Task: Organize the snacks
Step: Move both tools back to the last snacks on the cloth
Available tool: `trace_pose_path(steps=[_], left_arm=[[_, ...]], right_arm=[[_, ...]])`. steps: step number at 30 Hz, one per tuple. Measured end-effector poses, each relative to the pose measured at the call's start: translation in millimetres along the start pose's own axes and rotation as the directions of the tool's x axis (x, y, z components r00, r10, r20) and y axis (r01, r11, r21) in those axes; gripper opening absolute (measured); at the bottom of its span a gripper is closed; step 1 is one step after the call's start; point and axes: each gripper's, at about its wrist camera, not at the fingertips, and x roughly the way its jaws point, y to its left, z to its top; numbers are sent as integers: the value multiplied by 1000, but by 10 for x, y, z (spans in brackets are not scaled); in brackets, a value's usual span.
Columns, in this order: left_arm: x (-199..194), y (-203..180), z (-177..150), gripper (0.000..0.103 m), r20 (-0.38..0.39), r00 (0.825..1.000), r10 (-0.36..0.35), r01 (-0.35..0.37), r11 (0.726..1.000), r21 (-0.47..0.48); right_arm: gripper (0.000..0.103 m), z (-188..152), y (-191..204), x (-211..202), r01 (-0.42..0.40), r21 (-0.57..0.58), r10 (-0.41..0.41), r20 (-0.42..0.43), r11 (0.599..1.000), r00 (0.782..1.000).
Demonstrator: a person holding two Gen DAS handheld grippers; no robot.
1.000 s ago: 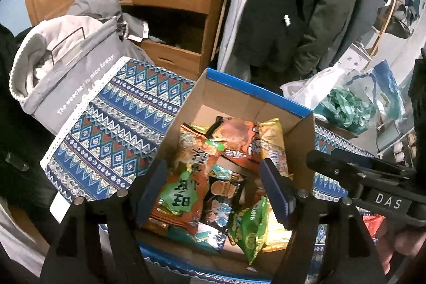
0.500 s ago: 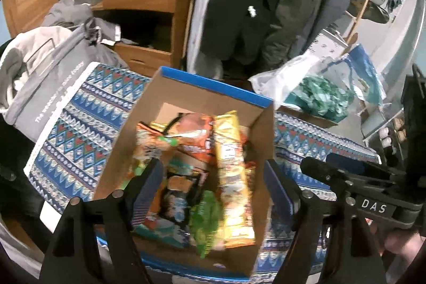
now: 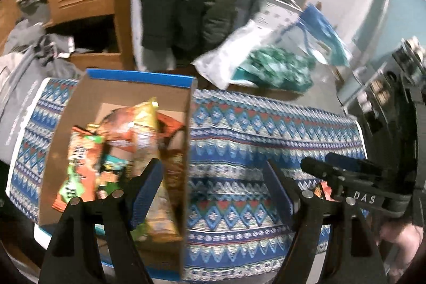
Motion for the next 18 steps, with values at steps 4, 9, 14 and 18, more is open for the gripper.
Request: trace_pose_path(steps=[4, 9, 14, 18], left_arm=[[97, -300, -71, 79, -28, 999, -24, 26, 998, 57], [220, -735, -138, 79, -60, 997, -50, 59, 987, 149], [364, -1101, -273, 81, -93, 994, -61, 81, 970, 230], [485, -1308, -361, 81, -124, 990, -71, 104, 953, 283]], right_arm=[[70, -104, -289, -93, 29, 41, -29, 8, 999, 1000], [70, -273, -683, -162, 67, 109, -69, 9, 992, 998], [70, -481, -1048, -197, 109, 172, -109, -8, 979, 994], [71, -638, -1348, -231, 137, 233, -136, -21, 963, 991]])
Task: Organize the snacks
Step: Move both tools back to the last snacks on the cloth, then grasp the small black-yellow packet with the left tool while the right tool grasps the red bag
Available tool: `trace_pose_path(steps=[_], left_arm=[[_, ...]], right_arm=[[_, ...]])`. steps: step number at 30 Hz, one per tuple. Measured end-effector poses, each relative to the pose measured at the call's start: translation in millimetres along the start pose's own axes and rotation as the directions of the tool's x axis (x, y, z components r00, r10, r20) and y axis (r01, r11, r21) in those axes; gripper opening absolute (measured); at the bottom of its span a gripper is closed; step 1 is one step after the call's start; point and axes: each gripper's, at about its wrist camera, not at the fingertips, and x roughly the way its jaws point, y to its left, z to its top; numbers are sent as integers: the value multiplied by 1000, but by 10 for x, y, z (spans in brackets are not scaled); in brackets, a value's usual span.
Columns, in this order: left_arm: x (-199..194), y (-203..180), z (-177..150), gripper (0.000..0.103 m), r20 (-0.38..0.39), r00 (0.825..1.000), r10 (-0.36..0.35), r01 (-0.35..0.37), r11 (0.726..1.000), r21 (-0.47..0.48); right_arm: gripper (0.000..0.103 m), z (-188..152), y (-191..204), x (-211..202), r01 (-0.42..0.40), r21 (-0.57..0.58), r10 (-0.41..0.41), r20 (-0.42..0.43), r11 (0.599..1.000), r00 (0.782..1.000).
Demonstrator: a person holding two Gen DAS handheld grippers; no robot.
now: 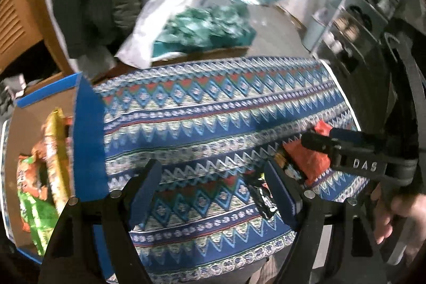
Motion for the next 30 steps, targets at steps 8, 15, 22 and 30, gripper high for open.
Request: trace_pose_path(steps=[8, 15, 22, 30], left_arm=[[376, -333, -89, 81, -71, 997, -30, 35, 997, 71], [704, -582, -169, 81, -138, 988, -74, 94, 985, 145], [949, -765, -218, 81, -184, 978, -97, 130, 975, 178], [1154, -949, -290, 81, -218, 972, -87, 136, 966, 222]], right_arm=[[78, -71, -398, 89, 52, 98, -50, -21, 994, 998], [78, -134, -701, 230, 106, 185, -96, -61, 977, 993], [78, -159, -965, 395, 144, 289, -121, -95, 947, 988], [78, -165, -1170, 570, 147, 393, -113, -109, 908, 988]])
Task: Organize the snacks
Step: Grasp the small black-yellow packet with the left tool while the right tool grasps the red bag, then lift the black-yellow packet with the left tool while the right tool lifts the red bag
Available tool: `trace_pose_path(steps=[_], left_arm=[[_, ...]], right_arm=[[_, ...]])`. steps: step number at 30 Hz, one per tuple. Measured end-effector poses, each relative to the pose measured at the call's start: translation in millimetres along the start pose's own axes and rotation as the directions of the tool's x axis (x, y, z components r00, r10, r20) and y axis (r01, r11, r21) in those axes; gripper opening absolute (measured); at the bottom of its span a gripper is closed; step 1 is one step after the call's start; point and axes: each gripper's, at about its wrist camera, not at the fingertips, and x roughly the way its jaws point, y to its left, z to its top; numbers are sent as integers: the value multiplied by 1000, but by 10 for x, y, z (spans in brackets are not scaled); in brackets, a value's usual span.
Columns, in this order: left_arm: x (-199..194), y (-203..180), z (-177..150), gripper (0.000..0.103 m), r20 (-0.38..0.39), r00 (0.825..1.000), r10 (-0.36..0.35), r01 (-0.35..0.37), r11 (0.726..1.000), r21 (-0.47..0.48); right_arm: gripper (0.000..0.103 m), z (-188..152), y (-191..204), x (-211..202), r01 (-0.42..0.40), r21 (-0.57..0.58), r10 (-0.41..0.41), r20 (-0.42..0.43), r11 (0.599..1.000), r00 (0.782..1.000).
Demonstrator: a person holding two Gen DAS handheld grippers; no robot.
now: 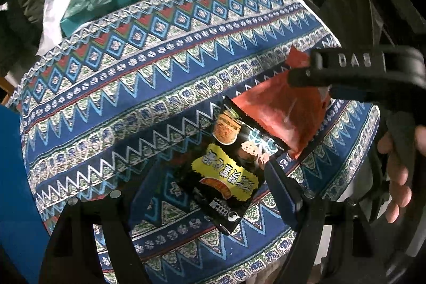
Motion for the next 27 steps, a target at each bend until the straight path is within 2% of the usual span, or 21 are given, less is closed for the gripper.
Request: trace_pose_path(steps=[8, 15, 21, 25, 27], left_arm=[[195, -118, -3, 81, -26, 999, 38, -37, 998, 45], [335, -137, 23, 86, -23, 999, 44, -43, 998, 36], [337, -6, 2, 80, -2, 1000, 21, -21, 1000, -19], [310, 192, -2, 78, 2, 999, 53, -53, 996, -77], [286, 313, -5, 78, 0, 997, 77, -76, 988, -136]], right_arm=[[78, 79, -29, 198, 12, 20, -12, -24, 1000, 1000], [79, 164, -22, 351, 36, -44, -38, -29, 998, 999], [78, 188, 76, 417, 21, -172, -26, -30, 985, 999], [78, 147, 231, 438, 34, -285, -43, -27, 958, 999], [78, 136, 293, 448, 44, -330, -53, -20, 943, 998]])
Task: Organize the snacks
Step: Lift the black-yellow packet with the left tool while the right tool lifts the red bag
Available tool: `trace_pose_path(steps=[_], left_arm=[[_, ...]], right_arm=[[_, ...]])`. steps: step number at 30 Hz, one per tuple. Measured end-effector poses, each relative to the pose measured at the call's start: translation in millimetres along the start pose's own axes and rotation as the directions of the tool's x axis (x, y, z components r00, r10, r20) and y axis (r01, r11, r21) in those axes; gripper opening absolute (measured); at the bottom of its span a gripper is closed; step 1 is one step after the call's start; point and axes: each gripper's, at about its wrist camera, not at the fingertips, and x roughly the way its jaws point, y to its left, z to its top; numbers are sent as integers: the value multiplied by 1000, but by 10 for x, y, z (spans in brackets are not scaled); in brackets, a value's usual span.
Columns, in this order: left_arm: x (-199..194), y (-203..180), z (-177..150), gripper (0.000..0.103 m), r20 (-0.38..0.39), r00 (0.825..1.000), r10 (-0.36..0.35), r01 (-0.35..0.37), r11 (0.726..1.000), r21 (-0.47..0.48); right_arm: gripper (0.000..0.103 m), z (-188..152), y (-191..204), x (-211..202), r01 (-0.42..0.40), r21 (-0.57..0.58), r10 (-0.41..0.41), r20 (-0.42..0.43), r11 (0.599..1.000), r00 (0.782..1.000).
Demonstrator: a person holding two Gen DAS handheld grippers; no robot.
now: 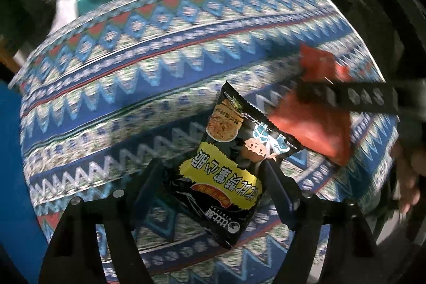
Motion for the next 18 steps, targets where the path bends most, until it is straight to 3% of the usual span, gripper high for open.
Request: trace_pose_path(steps=[4, 8, 11, 13, 18], left_arm=[[-34, 295, 16, 72, 2, 1000, 14, -14, 991, -131], [-75, 622, -4, 65, -4, 1000, -28, 26, 962, -271], [-106, 738, -27, 65, -7, 999, -34, 31, 955, -296], [-129, 790, -38, 65, -7, 999, -41, 37, 951, -308], [-212, 795, -27, 79, 17, 997, -81, 82, 954, -287]], right_arm=[[78, -25, 198, 22, 25, -89, -24, 12, 996, 1000], [78, -76, 448, 33, 29, -205, -25, 23, 978, 999], [78, -134, 669, 45, 33, -262, -27, 29, 964, 999], [78, -170, 739, 0, 36, -228, -27, 42, 973, 999], [80, -128, 535, -108, -4, -33, 5, 12, 999, 1000]])
